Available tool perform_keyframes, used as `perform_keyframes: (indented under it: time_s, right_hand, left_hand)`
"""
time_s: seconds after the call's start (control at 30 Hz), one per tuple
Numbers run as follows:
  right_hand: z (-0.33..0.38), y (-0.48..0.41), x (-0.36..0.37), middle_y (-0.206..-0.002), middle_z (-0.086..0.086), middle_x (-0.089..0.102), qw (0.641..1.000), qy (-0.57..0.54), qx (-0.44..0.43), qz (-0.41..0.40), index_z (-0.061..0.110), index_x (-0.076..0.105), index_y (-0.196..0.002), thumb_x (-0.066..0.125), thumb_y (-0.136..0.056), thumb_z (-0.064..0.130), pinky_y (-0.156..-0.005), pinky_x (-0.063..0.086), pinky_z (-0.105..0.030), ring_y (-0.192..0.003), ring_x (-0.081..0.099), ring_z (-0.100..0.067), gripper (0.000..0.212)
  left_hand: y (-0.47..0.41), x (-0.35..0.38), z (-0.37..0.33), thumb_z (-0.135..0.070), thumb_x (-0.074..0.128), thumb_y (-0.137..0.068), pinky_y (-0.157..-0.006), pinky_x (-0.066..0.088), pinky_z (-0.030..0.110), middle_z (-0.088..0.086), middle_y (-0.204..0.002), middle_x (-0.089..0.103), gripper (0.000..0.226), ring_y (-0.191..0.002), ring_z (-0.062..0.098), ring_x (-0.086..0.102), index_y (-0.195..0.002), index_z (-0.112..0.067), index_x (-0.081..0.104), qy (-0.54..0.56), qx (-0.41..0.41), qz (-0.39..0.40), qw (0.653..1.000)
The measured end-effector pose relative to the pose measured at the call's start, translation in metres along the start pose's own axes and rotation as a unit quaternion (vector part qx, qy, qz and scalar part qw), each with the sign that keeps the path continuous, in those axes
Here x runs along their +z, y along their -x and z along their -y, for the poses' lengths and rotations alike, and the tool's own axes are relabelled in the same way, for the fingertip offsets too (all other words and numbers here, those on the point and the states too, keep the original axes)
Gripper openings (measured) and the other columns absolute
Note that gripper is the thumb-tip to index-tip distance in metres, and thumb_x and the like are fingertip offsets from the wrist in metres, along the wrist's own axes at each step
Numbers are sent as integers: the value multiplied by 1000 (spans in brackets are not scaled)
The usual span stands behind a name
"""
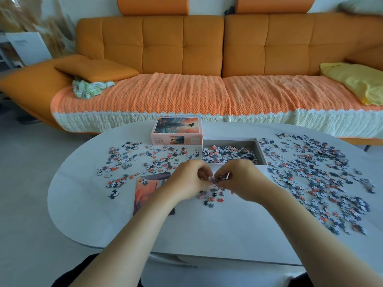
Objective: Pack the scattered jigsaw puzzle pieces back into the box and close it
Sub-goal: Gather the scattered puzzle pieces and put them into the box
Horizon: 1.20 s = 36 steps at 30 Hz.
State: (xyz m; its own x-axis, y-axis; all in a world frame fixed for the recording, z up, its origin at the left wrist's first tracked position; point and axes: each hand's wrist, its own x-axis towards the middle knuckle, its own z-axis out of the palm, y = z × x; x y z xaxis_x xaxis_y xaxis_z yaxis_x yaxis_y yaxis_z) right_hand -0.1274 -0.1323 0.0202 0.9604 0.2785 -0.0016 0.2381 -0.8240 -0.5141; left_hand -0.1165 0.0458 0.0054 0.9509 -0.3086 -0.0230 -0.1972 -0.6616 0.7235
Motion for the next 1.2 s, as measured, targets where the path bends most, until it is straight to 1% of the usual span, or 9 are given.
perform_keyframes:
  time_s: [0.1,0.27,0.47,0.6,0.8,0.9,1.03,1.1,1.2]
  right_hand:
    - [-4,-7,-14,-74,14,64,997,-36,0,-68,26,76,-89,78,-78,21,-56,41,-8,-54,55,3,13]
    - [-15,-30,-22,-88,8,64,980,-37,-10,-195,26,76,-95,75,-80,21,-62,36,-4,-76,58,-8,16]
    - [-23,-27,-20,-73,14,64,996,8,13,-85,34,68,-116,58,-93,15,-55,40,-18,-62,54,-7,31]
    - [-25,-28,-22,-112,0,70,992,-5,33,-124,22,66,-123,55,-94,8,-81,41,-17,-89,59,-12,34]
    - [-21,-20,-15,-112,3,70,991,-1,-12,-130,21,72,-110,55,-92,7,-80,40,-14,-90,60,-10,28]
    - [-17,-14,-16,-91,8,68,984,7,-80,-157,21,76,-98,61,-88,8,-75,45,-18,-71,54,-1,22]
    - [-6,0,-10,-89,18,63,993,64,-89,-43,28,74,-99,61,-88,17,-72,38,-13,-66,50,6,21]
    - [-5,4,-2,-101,13,64,994,93,-62,1,29,71,-107,60,-89,20,-81,45,-19,-82,55,-1,24]
    - [-6,10,7,-114,4,56,990,132,4,45,27,65,-118,57,-89,20,-92,45,-26,-107,55,-16,30]
  left_hand:
    - [-12,-6,-11,-16,80,-77,-60,43,13,-12,-76,65,19,-64,-4,56,-87,-23,67,23,47,-49,997]
    - [-41,-3,-22,-14,76,-81,-60,43,9,-6,-81,66,15,-67,-1,56,-92,-17,68,28,94,-151,984]
    - [-60,7,-6,-26,69,-88,-78,50,32,-8,-107,69,23,-93,15,61,-111,-27,70,-161,149,-137,966]
    - [-62,4,-2,-30,72,-86,-73,49,36,-7,-90,67,16,-91,19,56,-101,-29,76,-206,195,-189,940]
    - [-59,4,1,-23,70,-87,-60,33,29,-4,-78,73,13,-71,25,53,-97,-26,78,-264,236,-188,916]
    - [-48,1,3,-22,65,-90,-68,44,32,-4,-93,70,16,-84,22,57,-104,-20,74,-227,232,-187,927]
    - [-16,-6,1,-28,64,-90,-72,48,30,-13,-99,57,15,-88,11,54,-105,-26,66,-174,194,-119,958]
    - [-3,-9,2,-43,64,-87,-75,48,29,-17,-103,52,27,-89,9,54,-112,-32,61,-179,135,-16,974]
    - [14,-9,12,-64,67,-74,-86,48,33,-16,-115,47,60,-102,7,49,-127,-39,54,-231,65,91,967]
